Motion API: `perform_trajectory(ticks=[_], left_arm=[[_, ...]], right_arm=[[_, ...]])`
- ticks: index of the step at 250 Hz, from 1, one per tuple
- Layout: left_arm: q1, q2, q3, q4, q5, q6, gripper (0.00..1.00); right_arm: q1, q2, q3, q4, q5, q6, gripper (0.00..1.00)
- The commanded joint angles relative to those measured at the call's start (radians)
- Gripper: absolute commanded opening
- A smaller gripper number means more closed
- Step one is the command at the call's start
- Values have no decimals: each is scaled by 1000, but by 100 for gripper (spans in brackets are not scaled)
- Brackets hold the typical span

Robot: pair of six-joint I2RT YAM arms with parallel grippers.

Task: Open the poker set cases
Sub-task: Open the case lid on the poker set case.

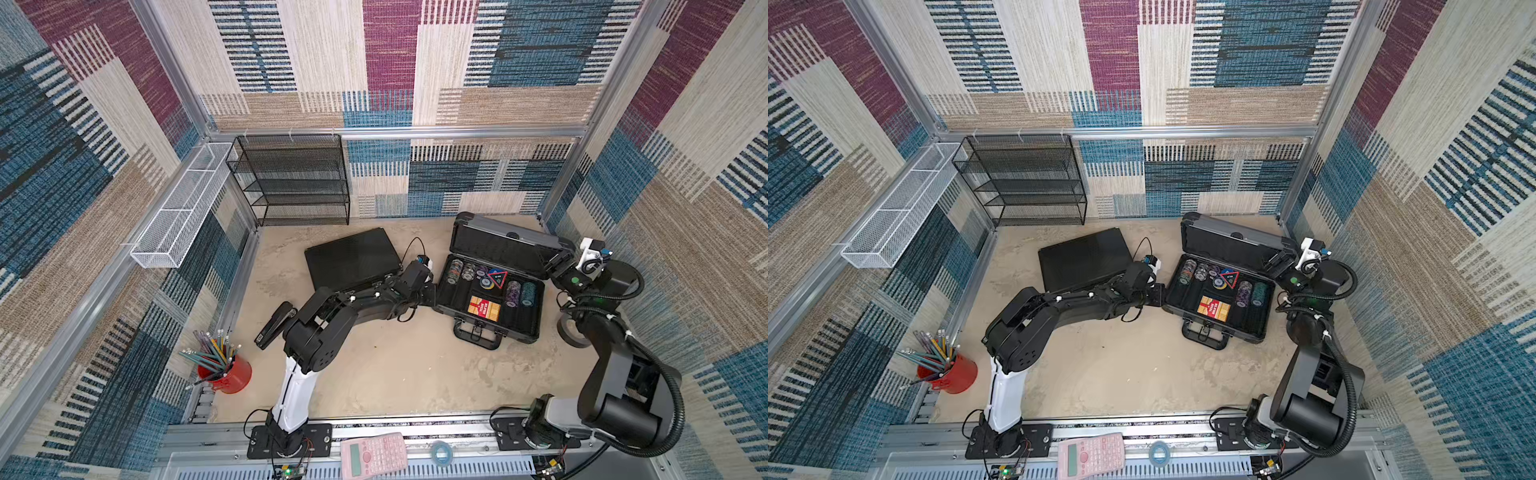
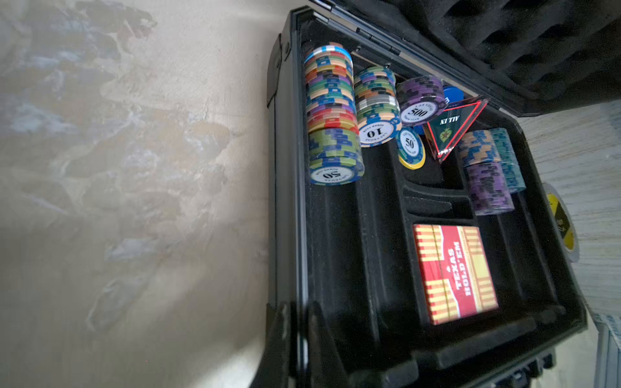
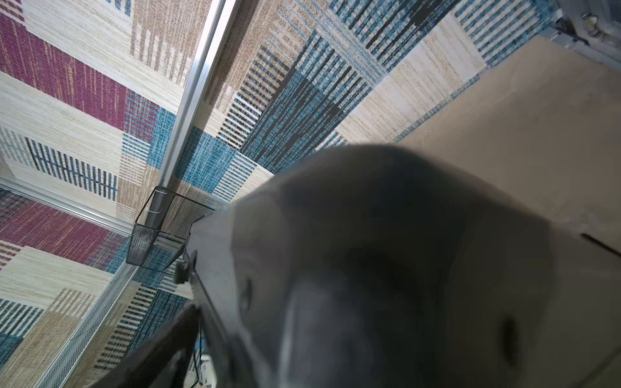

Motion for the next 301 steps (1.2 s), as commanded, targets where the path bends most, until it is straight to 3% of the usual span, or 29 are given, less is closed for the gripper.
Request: perform_trajectory(ticks=[1, 94, 217, 301], left_arm=[[-2, -8, -50, -268, 108, -36, 0], [-2, -1, -88, -145, 239, -122, 1], [-9, 37, -125, 37, 293, -295, 11], [-17, 20, -159, 85, 255, -328, 32]], right_arm=[[15, 28, 32, -32, 28, -36, 99], [58, 101, 122, -53, 89, -78, 99], [64, 69, 66, -114, 160, -146, 99], [65, 58, 39, -127, 178, -165, 100]])
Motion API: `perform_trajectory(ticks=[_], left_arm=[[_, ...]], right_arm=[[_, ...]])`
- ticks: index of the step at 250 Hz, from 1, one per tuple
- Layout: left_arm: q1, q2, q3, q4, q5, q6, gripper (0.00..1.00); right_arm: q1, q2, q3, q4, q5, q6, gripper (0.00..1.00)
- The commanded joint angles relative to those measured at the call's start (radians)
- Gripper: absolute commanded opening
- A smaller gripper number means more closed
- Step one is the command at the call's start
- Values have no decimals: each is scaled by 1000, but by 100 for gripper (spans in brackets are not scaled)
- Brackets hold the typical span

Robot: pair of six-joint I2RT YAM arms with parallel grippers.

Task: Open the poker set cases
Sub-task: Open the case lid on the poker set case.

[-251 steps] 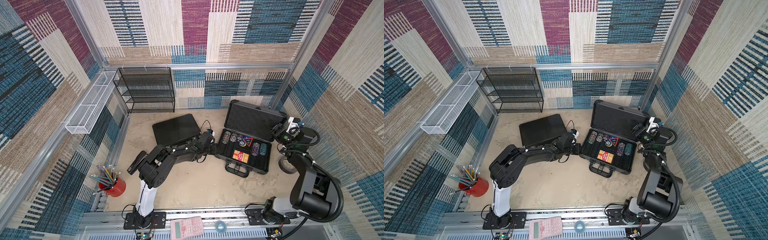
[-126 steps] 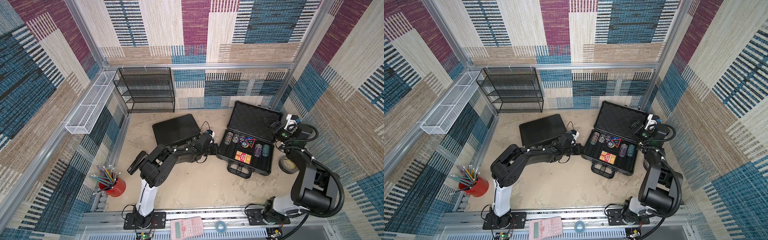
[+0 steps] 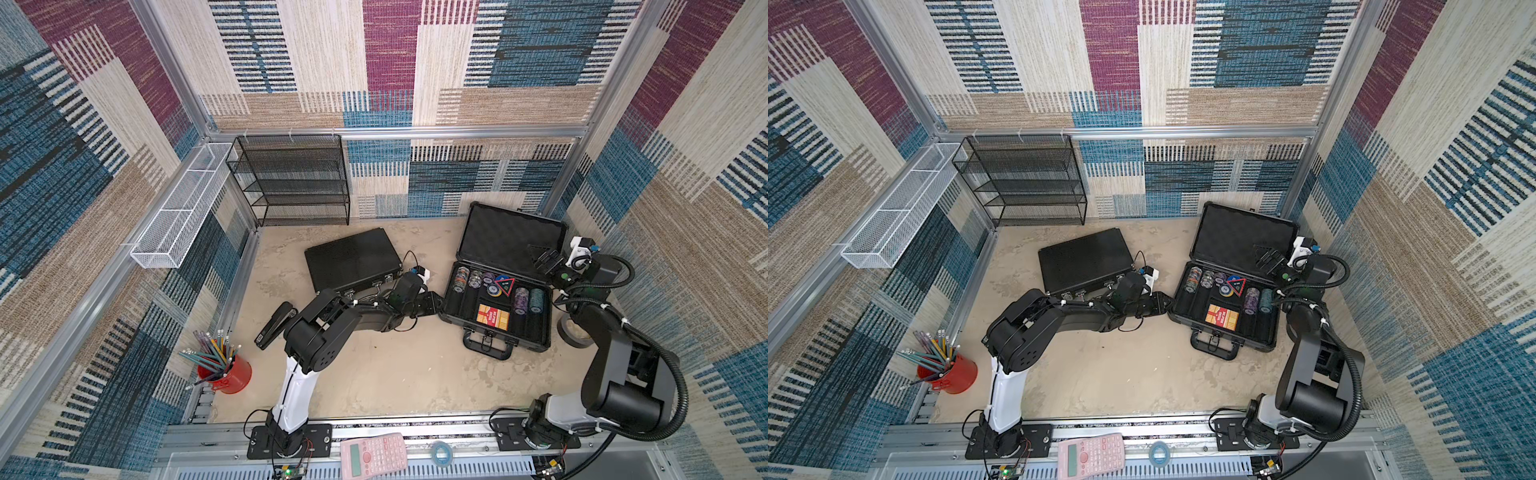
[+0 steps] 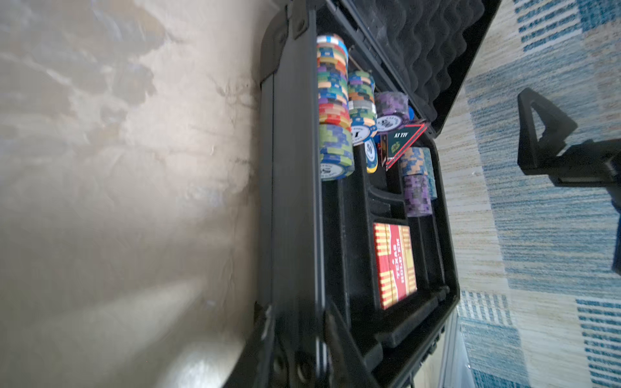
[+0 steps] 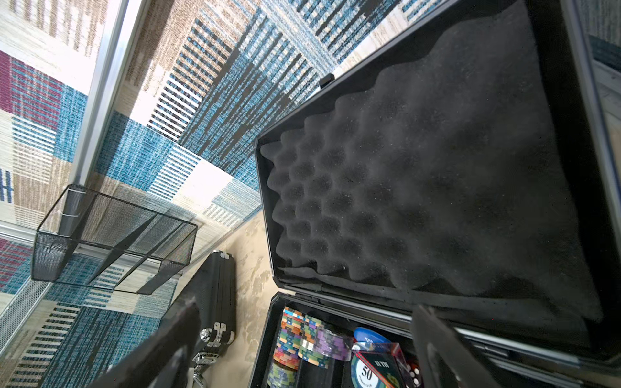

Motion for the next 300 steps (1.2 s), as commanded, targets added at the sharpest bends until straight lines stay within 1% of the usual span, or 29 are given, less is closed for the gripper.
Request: perform_trajectory(ticks=[1, 61, 93, 129, 165, 208, 220, 225, 236, 244, 255, 261, 287, 300], left_arm=[[-11, 0, -14, -215, 40, -24, 32], [-17, -14, -30, -209, 17, -22, 42], [-19, -38, -35, -208, -8, 2, 47], [-22, -74, -41, -214, -46, 40, 58], [-30, -123, -63, -213, -109, 84, 68], [-41, -169, -89, -187, -159, 133, 80], [-43, -181, -93, -182, -168, 146, 81], [-44, -184, -95, -180, -173, 148, 84], [-46, -195, -103, -172, -186, 157, 86], [-48, -205, -113, -165, -196, 161, 91], [-48, -218, -126, -154, -212, 168, 93], [-48, -229, -135, -149, -222, 172, 95], [-48, -275, -174, -130, -273, 202, 100], [-50, -305, -199, -125, -308, 221, 99]], right_arm=[[1, -6, -8, 6, 8, -13, 99], [3, -20, -18, 0, 10, -19, 99], [2, -33, -25, -3, 9, -23, 100], [11, -49, -40, -4, 6, -34, 99], [26, -71, -78, 29, -8, -36, 99], [76, -82, -105, 58, -20, -41, 99], [90, -84, -114, 69, -18, -42, 100], [97, -85, -119, 75, -17, -41, 99], [112, -87, -127, 85, -12, -41, 100], [126, -88, -134, 94, -10, -42, 100], [143, -91, -141, 107, -5, -45, 100], [152, -92, -146, 113, 0, -46, 100], [197, -94, -161, 147, 13, -47, 100], [225, -92, -170, 172, 18, -45, 100]])
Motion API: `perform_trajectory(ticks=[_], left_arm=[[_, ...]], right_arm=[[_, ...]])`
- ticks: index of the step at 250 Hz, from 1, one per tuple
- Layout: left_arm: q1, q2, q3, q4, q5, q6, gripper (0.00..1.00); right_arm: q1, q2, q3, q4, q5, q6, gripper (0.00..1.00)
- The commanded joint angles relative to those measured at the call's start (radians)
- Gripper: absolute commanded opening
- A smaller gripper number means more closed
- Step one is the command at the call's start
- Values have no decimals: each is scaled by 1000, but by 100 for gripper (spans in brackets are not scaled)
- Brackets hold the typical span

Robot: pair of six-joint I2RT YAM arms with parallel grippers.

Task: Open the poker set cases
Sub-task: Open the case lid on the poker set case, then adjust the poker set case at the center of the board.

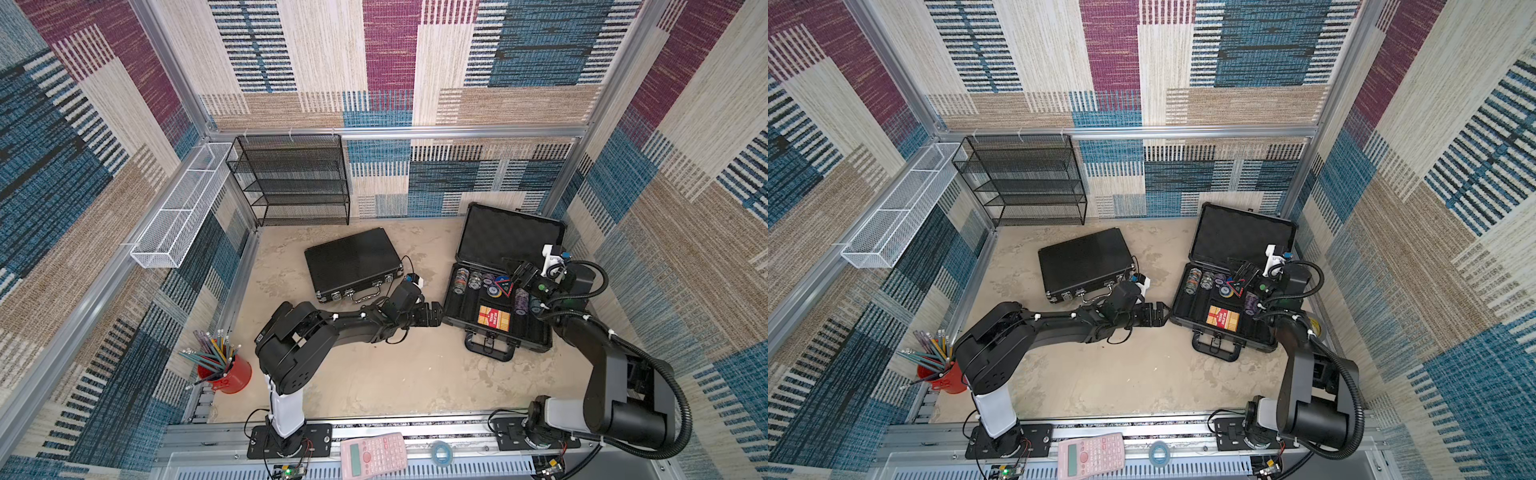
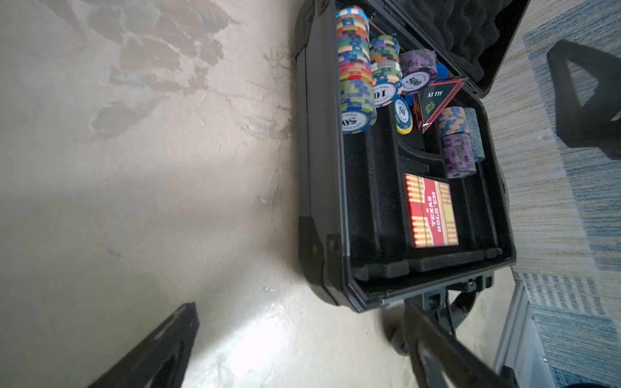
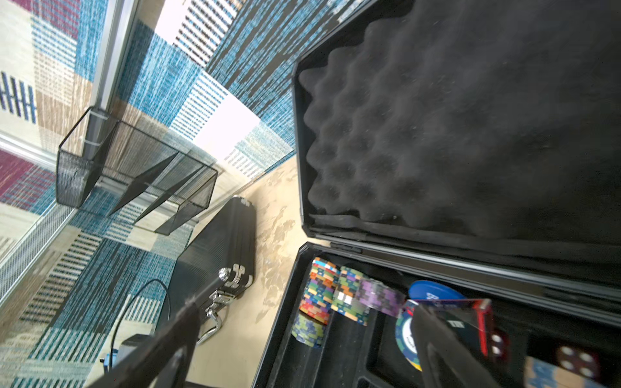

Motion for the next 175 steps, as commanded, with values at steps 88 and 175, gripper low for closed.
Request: perform_trajectory(ticks=[88, 175], left_arm=[[0, -249, -187, 58, -342, 195, 98], [16, -338, -251, -22, -491, 199, 99]], right_arm=[[289, 136, 17, 227, 99, 15, 97], [458, 305, 135, 272, 150, 40, 96]])
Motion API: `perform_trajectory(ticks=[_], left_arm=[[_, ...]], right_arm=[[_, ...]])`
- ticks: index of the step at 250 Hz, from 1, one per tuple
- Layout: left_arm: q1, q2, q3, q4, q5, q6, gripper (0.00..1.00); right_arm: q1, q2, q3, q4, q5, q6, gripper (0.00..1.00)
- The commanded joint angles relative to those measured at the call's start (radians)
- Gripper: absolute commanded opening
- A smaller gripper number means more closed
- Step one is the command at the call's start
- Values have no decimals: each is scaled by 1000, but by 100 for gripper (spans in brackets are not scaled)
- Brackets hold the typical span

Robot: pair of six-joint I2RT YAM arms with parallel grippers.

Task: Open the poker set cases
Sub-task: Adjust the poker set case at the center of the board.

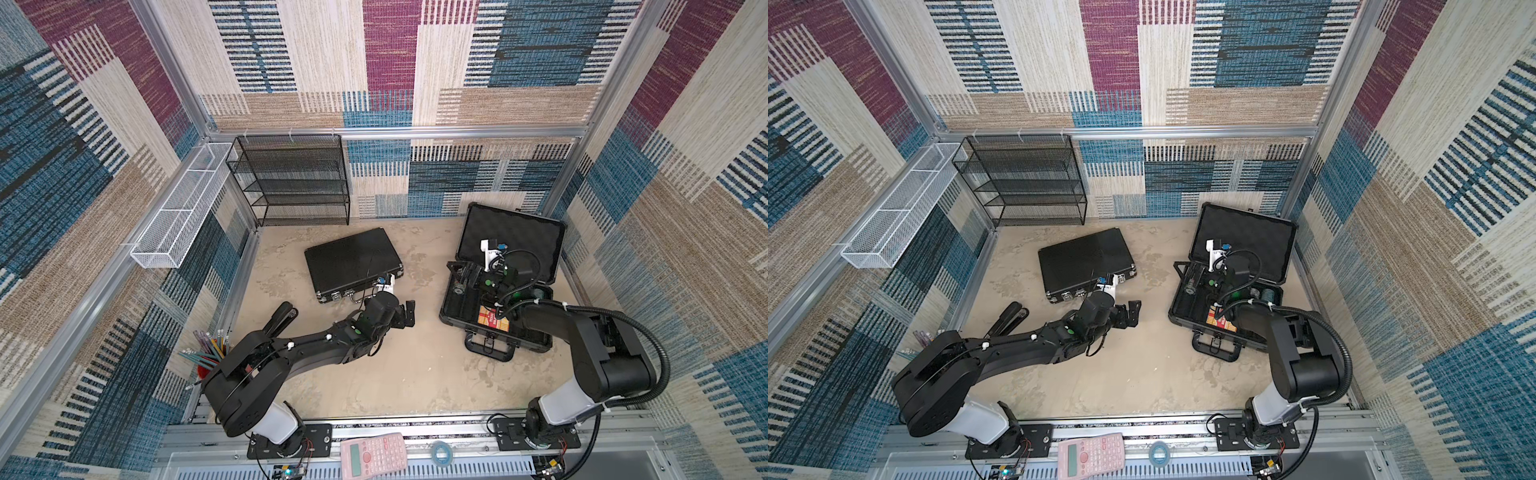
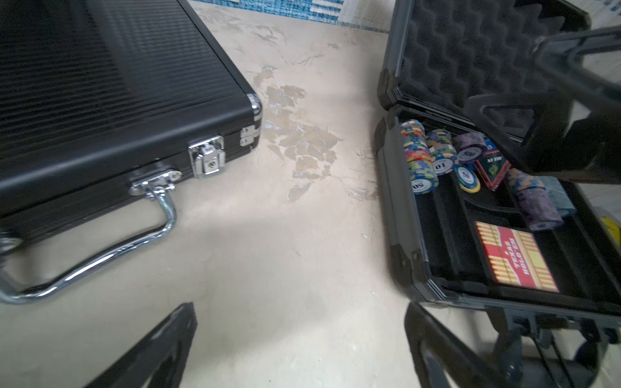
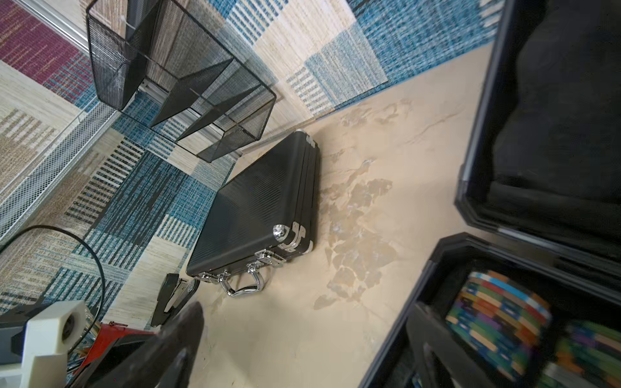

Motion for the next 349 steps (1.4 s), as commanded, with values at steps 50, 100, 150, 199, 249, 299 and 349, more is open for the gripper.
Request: perform_trajectory(ticks=[50, 100, 150, 199, 249, 299, 349], left_arm=[[46, -99, -69, -65, -164, -1, 98], [107, -202, -115, -143, -222, -14, 99], [182, -249, -155, -186, -237, -62, 99], [284, -267, -163, -228, -185, -103, 99], [401, -277, -168, -220, -90, -115, 99], [517, -251, -154, -158, 37, -103, 98], [616, -155, -94, -114, 180, -80, 98]], right_arm=[[111, 109, 112, 47, 63, 20, 96], [167, 211, 197, 52, 70, 40, 95], [208, 301, 290, 31, 73, 55, 94], [235, 384, 388, -15, 95, 68, 93], [243, 472, 498, -77, 124, 68, 93], [243, 539, 589, -123, 128, 67, 93], [246, 583, 643, -153, 123, 66, 94]])
